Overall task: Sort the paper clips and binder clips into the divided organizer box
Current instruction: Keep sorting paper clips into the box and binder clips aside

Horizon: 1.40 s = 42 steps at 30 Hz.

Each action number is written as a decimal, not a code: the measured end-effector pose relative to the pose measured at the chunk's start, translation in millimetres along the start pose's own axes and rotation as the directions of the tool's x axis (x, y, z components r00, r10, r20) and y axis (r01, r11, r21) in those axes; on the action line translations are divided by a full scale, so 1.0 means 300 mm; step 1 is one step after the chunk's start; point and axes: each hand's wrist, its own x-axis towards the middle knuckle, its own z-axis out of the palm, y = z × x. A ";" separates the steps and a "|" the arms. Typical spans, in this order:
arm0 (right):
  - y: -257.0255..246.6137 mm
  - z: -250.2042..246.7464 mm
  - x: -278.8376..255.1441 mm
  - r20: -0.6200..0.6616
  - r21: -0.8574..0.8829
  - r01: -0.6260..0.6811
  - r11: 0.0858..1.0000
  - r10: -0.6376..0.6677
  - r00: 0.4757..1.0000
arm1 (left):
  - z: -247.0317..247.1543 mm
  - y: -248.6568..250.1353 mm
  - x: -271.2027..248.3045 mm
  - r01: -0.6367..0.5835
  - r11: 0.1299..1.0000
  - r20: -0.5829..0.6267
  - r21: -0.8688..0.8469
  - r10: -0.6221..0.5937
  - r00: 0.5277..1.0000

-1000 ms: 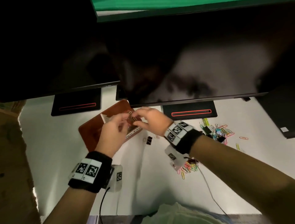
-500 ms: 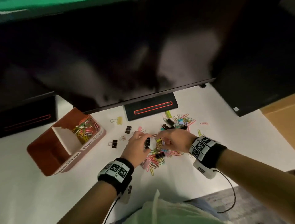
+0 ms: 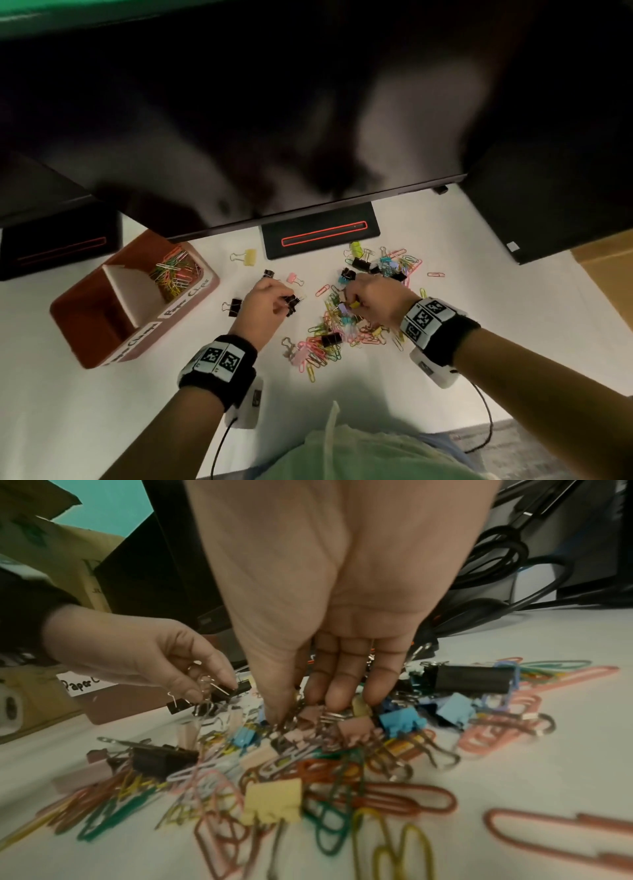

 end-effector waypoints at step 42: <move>-0.122 -0.057 0.098 -0.130 -0.232 0.011 0.973 -0.042 0.991 | -0.092 -0.132 -0.124 0.164 0.981 -0.278 -0.103 -0.187 0.942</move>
